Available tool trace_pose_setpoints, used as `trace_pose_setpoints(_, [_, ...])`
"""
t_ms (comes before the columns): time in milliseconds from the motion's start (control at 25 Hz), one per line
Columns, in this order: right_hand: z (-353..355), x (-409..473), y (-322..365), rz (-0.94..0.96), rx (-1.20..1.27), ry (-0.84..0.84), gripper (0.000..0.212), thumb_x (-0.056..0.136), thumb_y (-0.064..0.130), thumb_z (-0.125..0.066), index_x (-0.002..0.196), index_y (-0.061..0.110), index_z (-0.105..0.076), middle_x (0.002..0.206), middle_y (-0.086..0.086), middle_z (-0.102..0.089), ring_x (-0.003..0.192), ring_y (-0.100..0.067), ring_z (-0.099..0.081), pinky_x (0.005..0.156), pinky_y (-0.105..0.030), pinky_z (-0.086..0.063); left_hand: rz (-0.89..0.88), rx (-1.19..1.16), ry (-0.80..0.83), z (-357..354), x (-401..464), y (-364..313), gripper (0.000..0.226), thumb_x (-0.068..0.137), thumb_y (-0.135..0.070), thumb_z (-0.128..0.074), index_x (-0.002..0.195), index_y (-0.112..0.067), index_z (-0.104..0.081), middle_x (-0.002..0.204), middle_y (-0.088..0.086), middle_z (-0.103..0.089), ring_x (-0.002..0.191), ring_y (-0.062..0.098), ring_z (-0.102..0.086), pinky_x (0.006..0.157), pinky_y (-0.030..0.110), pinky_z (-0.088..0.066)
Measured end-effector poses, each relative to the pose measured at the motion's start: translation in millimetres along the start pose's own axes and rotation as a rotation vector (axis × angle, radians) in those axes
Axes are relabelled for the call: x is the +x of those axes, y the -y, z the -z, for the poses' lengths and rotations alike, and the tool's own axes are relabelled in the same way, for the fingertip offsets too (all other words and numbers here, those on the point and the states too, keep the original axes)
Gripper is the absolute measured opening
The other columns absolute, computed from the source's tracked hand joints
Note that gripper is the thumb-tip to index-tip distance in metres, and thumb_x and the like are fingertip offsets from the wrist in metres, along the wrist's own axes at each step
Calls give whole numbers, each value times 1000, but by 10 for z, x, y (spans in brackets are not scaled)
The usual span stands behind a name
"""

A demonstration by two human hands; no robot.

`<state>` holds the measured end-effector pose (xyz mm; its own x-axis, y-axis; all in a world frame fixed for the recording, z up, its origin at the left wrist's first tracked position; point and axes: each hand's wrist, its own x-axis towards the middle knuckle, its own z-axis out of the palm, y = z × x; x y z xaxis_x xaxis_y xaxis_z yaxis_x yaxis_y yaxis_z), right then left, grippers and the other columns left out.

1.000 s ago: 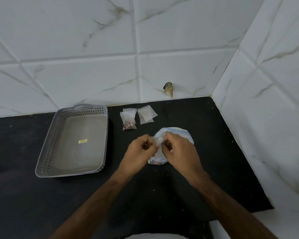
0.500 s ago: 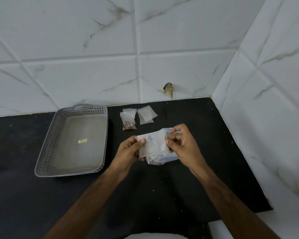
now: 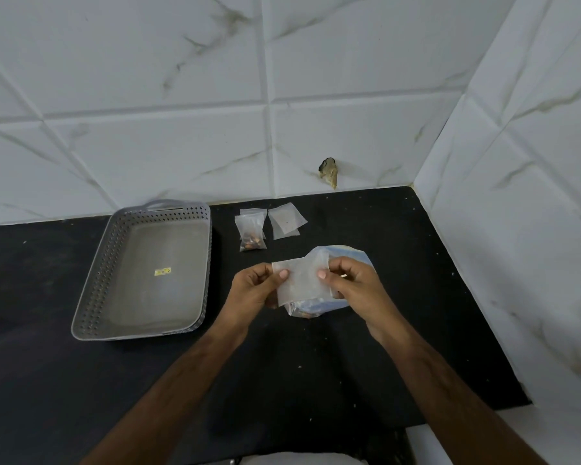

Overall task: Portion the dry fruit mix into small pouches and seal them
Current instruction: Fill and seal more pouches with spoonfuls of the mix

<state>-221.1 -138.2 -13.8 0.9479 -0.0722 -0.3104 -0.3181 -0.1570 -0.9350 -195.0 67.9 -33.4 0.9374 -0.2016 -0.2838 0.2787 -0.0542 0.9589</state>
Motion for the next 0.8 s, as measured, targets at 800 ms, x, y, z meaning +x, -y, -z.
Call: trace_pose_setpoints(800, [-96, -146, -96, 432, -428, 71, 34, 97, 8, -60, 127, 19, -70, 115, 12, -58, 112, -2, -55, 95, -17, -48, -236, 538, -53, -158, -21, 24, 22, 96, -36, -64, 75, -28, -64, 68, -12, -63, 63, 3, -58, 67, 33, -47])
